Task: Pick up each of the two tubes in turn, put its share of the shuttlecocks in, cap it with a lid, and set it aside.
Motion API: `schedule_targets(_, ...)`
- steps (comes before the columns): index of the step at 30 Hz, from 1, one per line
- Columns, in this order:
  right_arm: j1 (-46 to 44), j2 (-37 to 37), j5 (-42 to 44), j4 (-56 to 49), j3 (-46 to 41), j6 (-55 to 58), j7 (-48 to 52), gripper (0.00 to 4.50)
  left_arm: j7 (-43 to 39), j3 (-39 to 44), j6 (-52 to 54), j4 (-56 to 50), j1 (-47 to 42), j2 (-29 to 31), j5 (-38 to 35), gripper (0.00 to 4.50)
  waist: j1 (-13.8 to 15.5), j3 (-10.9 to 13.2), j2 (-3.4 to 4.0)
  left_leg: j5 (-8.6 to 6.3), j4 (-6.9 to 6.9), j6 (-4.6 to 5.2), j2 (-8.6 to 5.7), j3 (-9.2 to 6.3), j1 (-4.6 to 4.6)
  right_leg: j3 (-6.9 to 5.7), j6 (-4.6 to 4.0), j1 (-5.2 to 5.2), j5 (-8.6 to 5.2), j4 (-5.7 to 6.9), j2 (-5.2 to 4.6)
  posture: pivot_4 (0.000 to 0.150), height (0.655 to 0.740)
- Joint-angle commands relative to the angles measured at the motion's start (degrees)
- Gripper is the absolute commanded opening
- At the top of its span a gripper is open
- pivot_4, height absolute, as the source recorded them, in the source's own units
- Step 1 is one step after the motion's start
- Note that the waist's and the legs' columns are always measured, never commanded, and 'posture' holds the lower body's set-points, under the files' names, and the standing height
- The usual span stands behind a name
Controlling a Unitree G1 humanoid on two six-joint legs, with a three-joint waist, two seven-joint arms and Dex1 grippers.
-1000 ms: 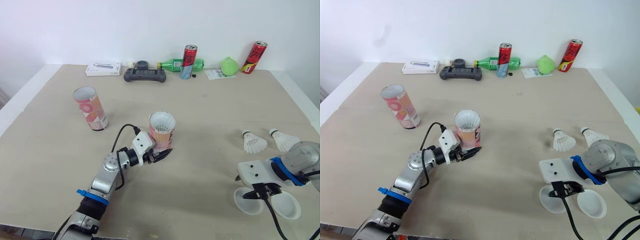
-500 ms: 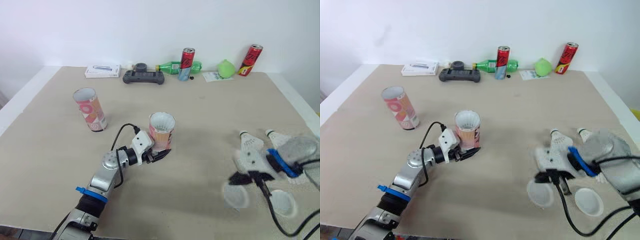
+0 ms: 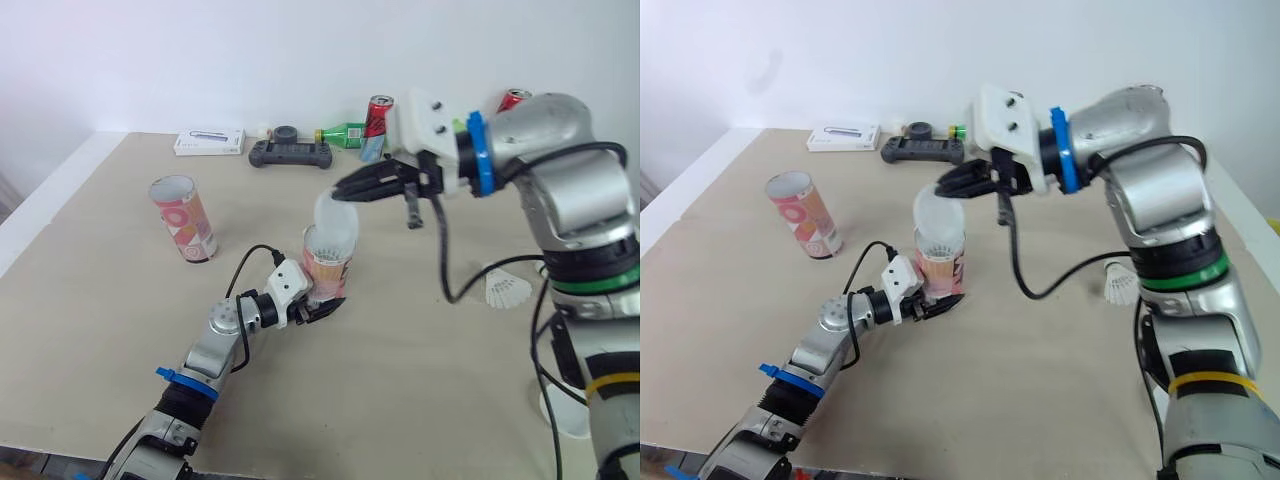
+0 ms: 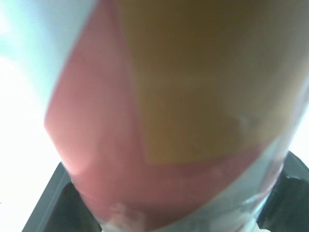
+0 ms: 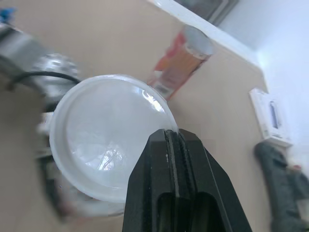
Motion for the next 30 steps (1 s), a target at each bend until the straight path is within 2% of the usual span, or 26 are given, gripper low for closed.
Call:
schedule_targets(1, -2.89, 1.15, -3.43, 3.48, 1.13, -4.74, 0.37, 0.07, -0.05, -1.0, 1.62, 3.33, 1.47, 0.72, 1.71, 3.03, -0.02, 0.0, 0.01, -0.01, 0.0, 0.03, -0.04, 0.01, -0.03, 0.06, -0.04, -0.03, 0.01, 0.0, -0.07, 0.15, 0.74)
schedule_targets(12, -1.37, -0.67, -6.41, 3.62, 3.89, -7.0, 6.98, 0.07, 0.49, -1.08, 1.62, 2.68, 2.21, 0.66, 1.72, 3.03, -0.1, 0.0, 0.02, -0.01, -0.01, 0.05, 0.06, -0.01, 0.04, -0.03, -0.11, -0.02, 0.01, 0.01, 0.09, 0.15, 0.74)
schedule_targets(30, 0.26, 1.89, -8.63, 2.68, 4.09, -8.42, 6.7, 0.07, 0.65, -1.19, 1.58, 2.72, 2.03, 0.58, 1.82, 3.03, -0.1, 0.0, 0.02, -0.01, -0.01, 0.05, 0.05, -0.02, 0.03, -0.04, -0.11, -0.01, 0.0, 0.01, 0.04, 0.15, 0.74)
